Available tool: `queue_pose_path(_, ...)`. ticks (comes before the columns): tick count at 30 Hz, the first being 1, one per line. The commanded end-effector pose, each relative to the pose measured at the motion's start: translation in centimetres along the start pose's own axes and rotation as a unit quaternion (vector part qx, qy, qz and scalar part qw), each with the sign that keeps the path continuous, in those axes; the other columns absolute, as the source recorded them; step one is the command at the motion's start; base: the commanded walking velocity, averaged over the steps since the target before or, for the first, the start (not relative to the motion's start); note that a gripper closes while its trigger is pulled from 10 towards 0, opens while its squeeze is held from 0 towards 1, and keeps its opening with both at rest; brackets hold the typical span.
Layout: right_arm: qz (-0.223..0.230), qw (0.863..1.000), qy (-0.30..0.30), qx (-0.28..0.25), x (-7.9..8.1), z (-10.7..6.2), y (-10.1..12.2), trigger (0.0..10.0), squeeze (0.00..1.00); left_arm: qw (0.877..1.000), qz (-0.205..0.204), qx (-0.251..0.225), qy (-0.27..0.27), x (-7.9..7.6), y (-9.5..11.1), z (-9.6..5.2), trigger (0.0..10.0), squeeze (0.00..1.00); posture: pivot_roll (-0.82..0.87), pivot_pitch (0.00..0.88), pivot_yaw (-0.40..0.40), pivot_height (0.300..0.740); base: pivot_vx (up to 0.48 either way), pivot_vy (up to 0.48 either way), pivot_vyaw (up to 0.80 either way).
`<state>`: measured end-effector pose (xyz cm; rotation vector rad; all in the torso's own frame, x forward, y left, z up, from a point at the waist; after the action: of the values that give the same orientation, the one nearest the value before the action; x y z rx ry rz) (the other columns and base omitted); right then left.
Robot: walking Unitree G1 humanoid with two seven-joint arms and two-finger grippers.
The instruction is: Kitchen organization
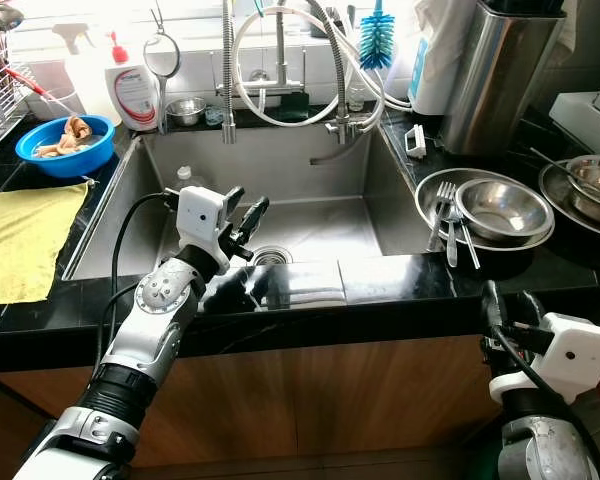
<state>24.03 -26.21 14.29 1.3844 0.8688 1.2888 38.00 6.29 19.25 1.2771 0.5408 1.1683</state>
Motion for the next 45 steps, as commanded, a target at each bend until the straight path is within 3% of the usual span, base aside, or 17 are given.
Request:
queue_pose_path(1, -0.001, 1.000, -0.002, -0.002, -0.3, 0.2, 0.1, 10.0, 0.00, 1.000, 0.004, -0.003, -0.002, 0.0, 0.3, -0.1, 10.0, 0.00, -0.05, 0.000, 0.039, 0.740, 0.000, 0.000, 0.00)
queue_pose_path(22, -0.029, 0.998, 0.056, 0.008, 0.3, 3.3, 0.7, 10.0, 0.00, 1.000, 0.007, 0.001, 0.002, 0.2, 0.3, 0.0, 10.0, 0.00, -0.04, 0.000, 0.040, 0.740, 0.000, 0.000, 0.00)
queue_pose_path(37, -0.032, 0.993, 0.114, 0.019, 2.2, 3.3, 0.6, 10.0, 0.00, 1.000, 0.010, 0.004, 0.006, 0.4, 0.2, -0.1, 10.0, 0.00, -0.04, 0.000, 0.039, 0.740, 0.000, 0.000, 0.00)
queue_pose_path(45, -0.025, 0.987, 0.159, 0.015, 4.1, 2.4, 0.8, 10.0, 0.00, 1.000, 0.008, -0.002, 0.004, 0.4, 0.4, -0.1, 10.0, 0.00, -0.04, 0.000, 0.041, 0.740, 0.000, 0.000, 0.00)
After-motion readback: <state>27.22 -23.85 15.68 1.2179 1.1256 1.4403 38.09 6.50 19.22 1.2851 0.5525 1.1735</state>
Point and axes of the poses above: a point about 5 cm out from each wrist's last joint towards the gripper, its own z axis pointing out of the wrist towards the gripper, its own y axis along the axis of the wrist's last joint, x = y × z, the point moved 4 cm from there along z, pointing out of the wrist towards the gripper, and after that the axes turned 10 degrees about z, right-handed, at the moved point
